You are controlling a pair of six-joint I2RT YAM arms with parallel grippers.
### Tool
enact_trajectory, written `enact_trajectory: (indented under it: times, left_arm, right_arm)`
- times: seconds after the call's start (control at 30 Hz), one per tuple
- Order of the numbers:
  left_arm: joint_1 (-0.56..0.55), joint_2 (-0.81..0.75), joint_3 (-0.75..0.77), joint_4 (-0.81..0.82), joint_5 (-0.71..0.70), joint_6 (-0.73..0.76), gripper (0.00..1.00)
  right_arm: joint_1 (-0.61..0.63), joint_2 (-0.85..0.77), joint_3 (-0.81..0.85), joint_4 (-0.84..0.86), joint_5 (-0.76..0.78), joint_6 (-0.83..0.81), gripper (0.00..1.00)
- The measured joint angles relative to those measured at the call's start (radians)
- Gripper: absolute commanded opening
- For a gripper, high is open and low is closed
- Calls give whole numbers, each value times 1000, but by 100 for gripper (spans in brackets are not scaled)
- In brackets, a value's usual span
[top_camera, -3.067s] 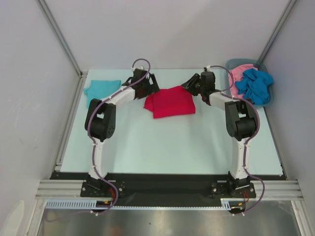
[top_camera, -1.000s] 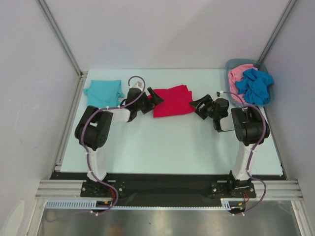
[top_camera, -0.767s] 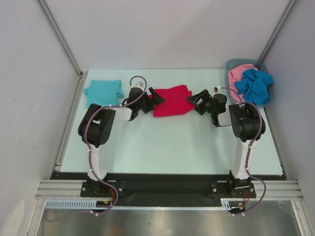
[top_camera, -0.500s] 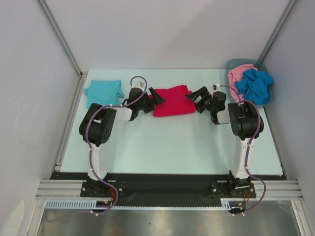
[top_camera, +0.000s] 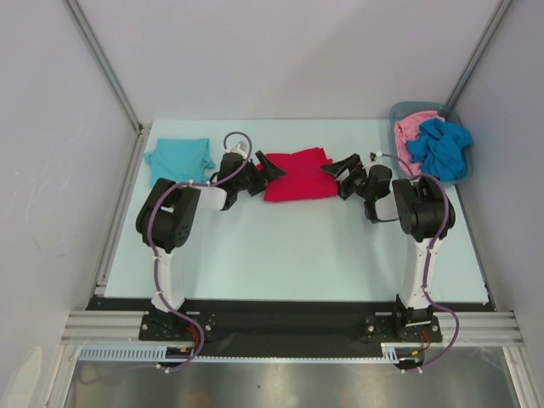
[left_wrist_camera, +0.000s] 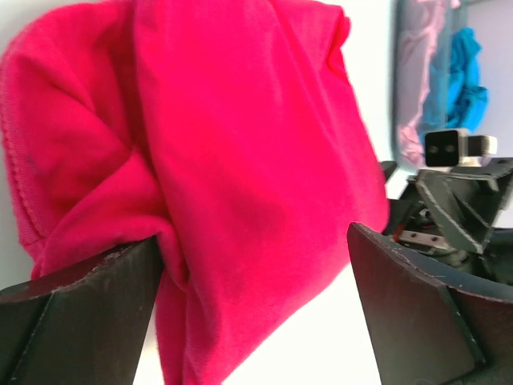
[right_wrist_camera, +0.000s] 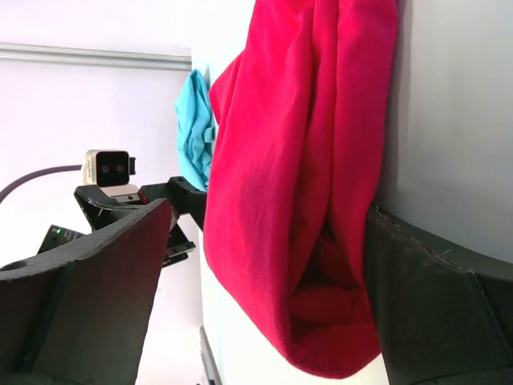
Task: Fold and stack the t-shirts
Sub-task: Neatly place the folded tshirt to the corner
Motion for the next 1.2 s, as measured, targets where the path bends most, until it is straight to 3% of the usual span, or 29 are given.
enact_trajectory:
  times: [0.13,0.2,0.37,0.43,0.6,0.67,0.83,0.93,1.03,1.13,1.17,1.2]
  left_arm:
    - [7,0,0,22,37,-23,97]
    - [10,0,2,24,45,-31,82]
    - [11,0,27,-14,46,-24,70]
    - [11,0,44,-41,42,-13,72]
    - [11,6,116,-151,18,34,89]
    - [9,20,175,-227,-6,63,92]
    - [6,39,275,-381,-74,128,91]
    - [6,43,289,-427,-95,145,90]
    - [6,51,290,-455,-96,155,83]
    - [6,60,290,-467,-96,158,66]
    - [6,61,290,-470,-95,158,54]
    - [6,62,290,-471,-95,158,48]
  right_arm:
    - [0,0,-5,7,-3,30,95]
    - [0,0,-5,3,-3,39,86]
    - [0,0,-2,-21,-3,43,84]
    - [2,0,12,-57,-1,28,87]
    - [23,0,121,-225,13,-51,100]
    - [39,0,185,-314,25,-90,100]
    - [90,0,311,-542,97,-190,100]
    - [111,0,328,-595,124,-210,100]
    - [123,-2,329,-600,136,-215,92]
    - [124,-5,315,-594,149,-214,79]
    - [124,-9,305,-592,153,-214,74]
    - [124,-11,297,-591,156,-212,64]
